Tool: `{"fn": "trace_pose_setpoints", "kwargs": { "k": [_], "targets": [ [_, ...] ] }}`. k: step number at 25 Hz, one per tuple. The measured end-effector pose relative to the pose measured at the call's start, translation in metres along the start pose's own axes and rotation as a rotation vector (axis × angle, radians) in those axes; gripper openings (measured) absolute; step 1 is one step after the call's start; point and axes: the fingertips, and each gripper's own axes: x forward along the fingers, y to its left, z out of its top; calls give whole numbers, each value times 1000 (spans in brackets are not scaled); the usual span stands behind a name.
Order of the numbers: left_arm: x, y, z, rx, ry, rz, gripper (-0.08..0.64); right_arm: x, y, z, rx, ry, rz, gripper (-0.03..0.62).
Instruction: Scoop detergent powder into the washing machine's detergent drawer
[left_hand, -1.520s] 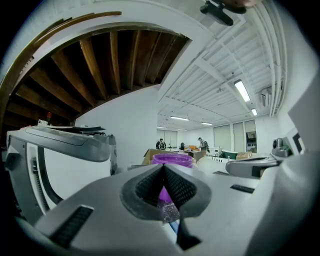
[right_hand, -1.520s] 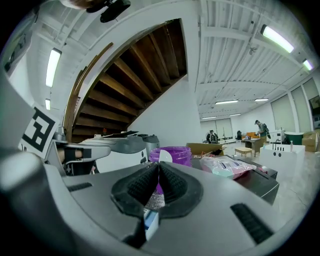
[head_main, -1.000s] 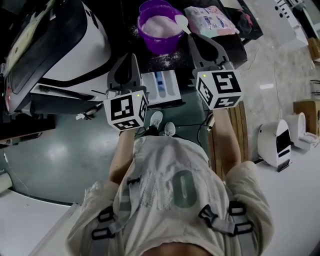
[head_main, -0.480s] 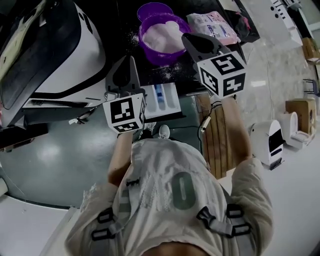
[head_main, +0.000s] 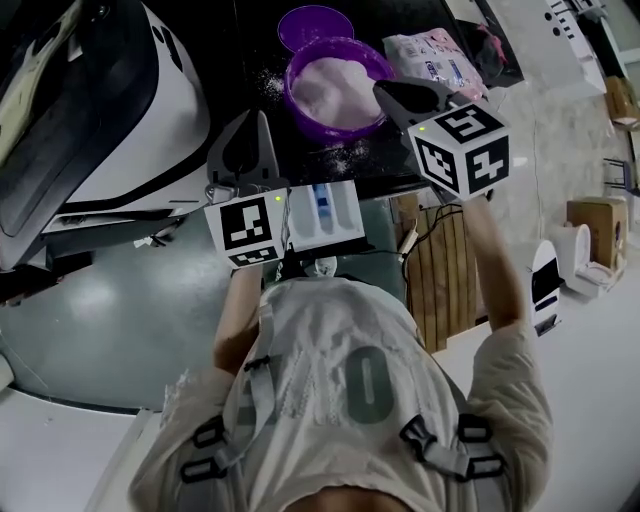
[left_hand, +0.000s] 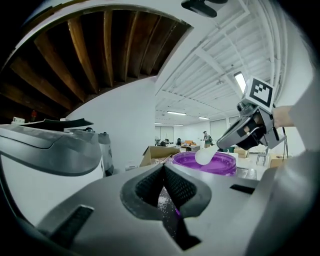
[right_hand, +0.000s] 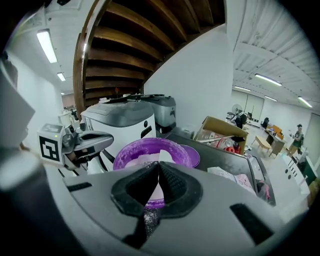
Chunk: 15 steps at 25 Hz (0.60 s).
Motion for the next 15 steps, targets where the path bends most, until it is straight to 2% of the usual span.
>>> {"fn": "trace_pose_setpoints", "kwargs": {
  "k": [6, 11, 15],
  "targets": [
    [14, -3, 5, 7, 14, 3, 20, 12, -9, 3, -13, 55, 13, 9],
    [21, -2, 3, 12, 29, 6, 20, 22, -9, -5, -47, 152, 41, 9],
    [25, 7, -3, 2, 42, 23, 20, 27, -14, -12, -56, 204, 23, 9]
  ]
}}
